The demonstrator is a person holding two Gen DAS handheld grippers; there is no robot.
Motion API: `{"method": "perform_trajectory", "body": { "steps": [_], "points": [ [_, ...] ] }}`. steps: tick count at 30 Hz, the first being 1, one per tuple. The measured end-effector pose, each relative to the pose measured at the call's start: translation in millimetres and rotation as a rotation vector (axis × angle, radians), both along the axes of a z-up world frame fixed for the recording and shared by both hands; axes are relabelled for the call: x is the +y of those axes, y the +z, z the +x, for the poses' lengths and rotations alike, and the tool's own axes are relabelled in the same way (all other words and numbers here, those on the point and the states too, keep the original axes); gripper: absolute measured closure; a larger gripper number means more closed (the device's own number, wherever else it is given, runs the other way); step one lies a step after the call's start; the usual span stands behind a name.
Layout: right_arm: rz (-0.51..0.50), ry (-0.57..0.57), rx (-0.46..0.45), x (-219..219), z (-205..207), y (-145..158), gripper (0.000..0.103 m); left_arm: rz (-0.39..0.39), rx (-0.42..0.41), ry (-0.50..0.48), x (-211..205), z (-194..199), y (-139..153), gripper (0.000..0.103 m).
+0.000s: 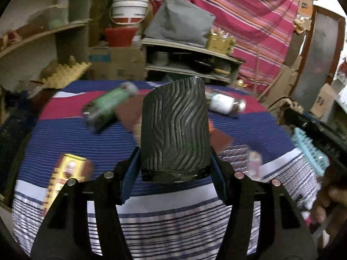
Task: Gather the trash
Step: 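Carry the cup and brown paper to the blue basket and release both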
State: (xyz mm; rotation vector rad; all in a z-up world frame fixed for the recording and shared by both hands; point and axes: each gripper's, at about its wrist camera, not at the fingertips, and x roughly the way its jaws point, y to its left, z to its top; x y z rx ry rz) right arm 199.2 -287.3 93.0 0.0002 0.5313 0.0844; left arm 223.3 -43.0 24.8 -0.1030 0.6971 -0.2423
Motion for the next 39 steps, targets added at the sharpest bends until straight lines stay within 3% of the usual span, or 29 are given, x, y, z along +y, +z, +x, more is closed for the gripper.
{"method": "perform_trajectory", "body": {
  "steps": [4,10,14,20,25,33,36,39],
  "points": [
    [-0.019,-0.128,-0.031,-68,-13,11,0.060,0.022,-0.032,-0.086,-61,6,16,0.044],
    [-0.163,-0.417,0.022,-196,-58,10,0.060,-0.002,-0.062,-0.264,-187,9,34,0.044],
    [-0.096,-0.561,0.038,-263,-86,4,0.060,0.003,-0.053,-0.396,-284,-2,27,0.044],
    [-0.048,-0.638,0.040,-310,-103,-11,0.060,0.021,-0.012,-0.541,-385,-20,-1,0.044],
    [0.005,-0.656,0.024,-333,-114,-12,0.060,0.032,0.024,-0.558,-414,-5,-21,0.044],
    [0.073,-0.633,0.025,-337,-105,-25,0.056,0.044,0.044,-0.579,-428,5,-34,0.044],
    [0.095,-0.626,0.019,-338,-104,-28,0.047,0.070,0.032,-0.579,-434,5,-34,0.036],
    [0.108,-0.634,0.008,-337,-104,-26,0.046,0.072,0.030,-0.563,-431,6,-33,0.031]
  ]
}}
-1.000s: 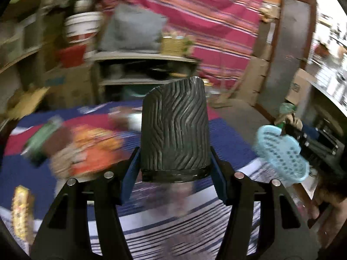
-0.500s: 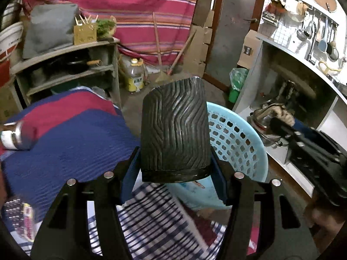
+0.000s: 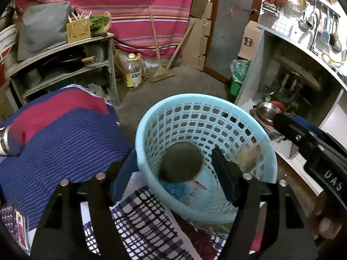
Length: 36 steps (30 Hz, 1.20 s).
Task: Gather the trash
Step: 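Carry the cup and brown paper to the blue basket and release both, then grasp the crumpled tan paper with the left tool while the right tool grasps the orange bag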
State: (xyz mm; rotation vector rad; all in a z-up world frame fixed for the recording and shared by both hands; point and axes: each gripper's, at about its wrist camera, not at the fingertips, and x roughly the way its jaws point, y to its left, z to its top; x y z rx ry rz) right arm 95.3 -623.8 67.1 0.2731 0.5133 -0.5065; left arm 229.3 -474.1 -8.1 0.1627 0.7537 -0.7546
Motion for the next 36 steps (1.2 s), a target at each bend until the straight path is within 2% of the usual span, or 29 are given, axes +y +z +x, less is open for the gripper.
{"method": "perform_trajectory", "body": {
  "steps": [6,13,19,24,27,31,33,34,36],
  "points": [
    [-0.020,0.021,-0.014,8,1,6,0.046,-0.016,-0.014,0.026,15,3,9,0.031],
    [-0.072,0.046,-0.015,30,7,22,0.046,-0.027,-0.039,0.075,52,5,27,0.031],
    [-0.122,0.120,-0.010,74,23,36,0.044,-0.036,-0.073,0.160,125,6,59,0.031],
    [-0.200,0.275,-0.044,166,47,58,0.037,-0.034,-0.133,0.292,226,-2,88,0.031],
    [-0.141,0.400,-0.102,224,61,64,0.037,-0.017,-0.159,0.392,297,-7,92,0.031],
    [-0.161,0.550,-0.093,311,77,59,0.037,0.006,-0.180,0.544,391,-12,82,0.026],
    [-0.129,0.608,-0.097,350,84,52,0.036,0.016,-0.189,0.624,433,-10,64,0.025],
    [-0.110,0.629,-0.096,364,87,48,0.035,0.008,-0.180,0.644,447,-6,56,0.025],
    [-0.099,0.694,-0.067,398,99,34,0.035,-0.004,-0.112,0.656,472,2,42,0.026]
  ]
}}
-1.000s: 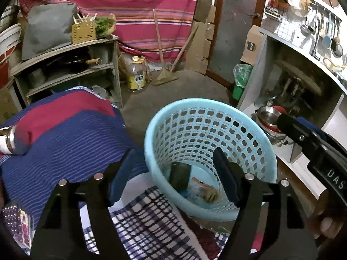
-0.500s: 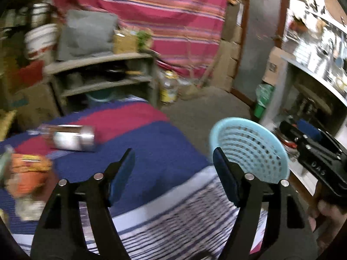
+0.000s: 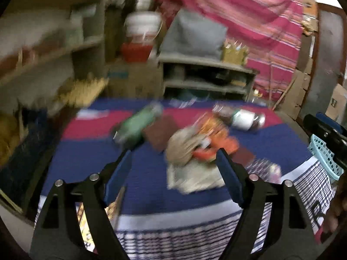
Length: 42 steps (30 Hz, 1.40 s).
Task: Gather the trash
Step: 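Grasp the crumpled tan paper with the left tool while the right tool grasps the orange bag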
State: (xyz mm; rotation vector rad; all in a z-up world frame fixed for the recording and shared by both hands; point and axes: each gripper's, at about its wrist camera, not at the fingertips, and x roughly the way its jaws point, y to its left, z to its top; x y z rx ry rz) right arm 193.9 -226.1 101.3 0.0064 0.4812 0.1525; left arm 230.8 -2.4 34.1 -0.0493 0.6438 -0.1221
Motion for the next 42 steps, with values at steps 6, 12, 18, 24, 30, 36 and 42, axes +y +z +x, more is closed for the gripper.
{"method": "perform_trajectory", "body": {
  "steps": [6,12,18,24,30,36,42],
  "points": [
    [-0.059,0.024,0.088,30,24,-32,0.035,-0.003,0.034,0.030,34,17,-11,0.025],
    [-0.028,0.021,0.135,19,30,-45,0.035,0.004,0.030,0.033,30,21,-14,0.017],
    [0.007,0.034,0.137,16,31,-47,0.034,0.001,0.039,0.025,26,21,-18,0.017],
    [0.061,0.049,0.186,27,53,-58,0.034,-0.014,0.056,0.038,26,27,-24,0.016],
    [0.025,0.055,0.215,50,88,-72,0.034,-0.030,0.071,0.050,32,40,-31,0.016],
    [-0.008,0.049,0.279,64,112,-92,0.042,-0.030,0.080,0.046,30,57,-38,0.016],
    [0.009,0.050,0.306,54,113,-94,0.068,-0.040,0.087,0.028,21,64,-43,0.016]
  ]
}}
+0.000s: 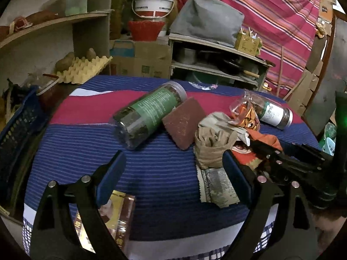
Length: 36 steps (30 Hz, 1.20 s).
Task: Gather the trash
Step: 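Grasp the crumpled tan paper with the left tool while the right tool grasps the orange bag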
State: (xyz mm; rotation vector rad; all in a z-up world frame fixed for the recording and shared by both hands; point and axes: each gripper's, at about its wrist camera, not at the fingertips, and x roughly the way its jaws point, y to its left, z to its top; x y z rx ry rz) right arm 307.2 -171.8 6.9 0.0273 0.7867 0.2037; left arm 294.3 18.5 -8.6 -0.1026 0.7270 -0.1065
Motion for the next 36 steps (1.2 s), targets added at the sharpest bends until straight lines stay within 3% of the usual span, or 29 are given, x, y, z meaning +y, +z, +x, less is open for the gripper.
{"method": "perform_trajectory", "body": {
  "steps": [9,16,17,18,19,21,26,36],
  "points": [
    [0.067,-0.014,-0.078,-26,-31,39,0.072,-0.004,-0.021,-0.038,-18,-4,0,0.015],
    [0.091,-0.025,-0.093,-40,-40,44,0.072,-0.006,-0.015,-0.056,-32,14,-10,0.015],
    [0.089,-0.024,-0.093,-41,-39,44,0.072,-0.004,-0.012,-0.056,-34,16,-13,0.017],
    [0.086,-0.024,-0.094,-42,-39,44,0.072,-0.008,-0.005,-0.065,-36,18,-15,0.028],
    [0.082,-0.024,-0.095,-43,-39,44,0.072,-0.004,0.011,-0.074,-38,21,-18,0.051],
    [0.078,-0.024,-0.096,-46,-37,44,0.072,-0.010,0.036,-0.092,-41,24,-22,0.066],
    [0.083,-0.032,-0.103,-53,-38,46,0.072,-0.035,0.022,-0.099,-37,18,-18,0.070],
    [0.089,-0.062,-0.201,-71,-67,76,0.072,-0.003,-0.128,-0.095,-30,-27,37,0.070]
  ]
}}
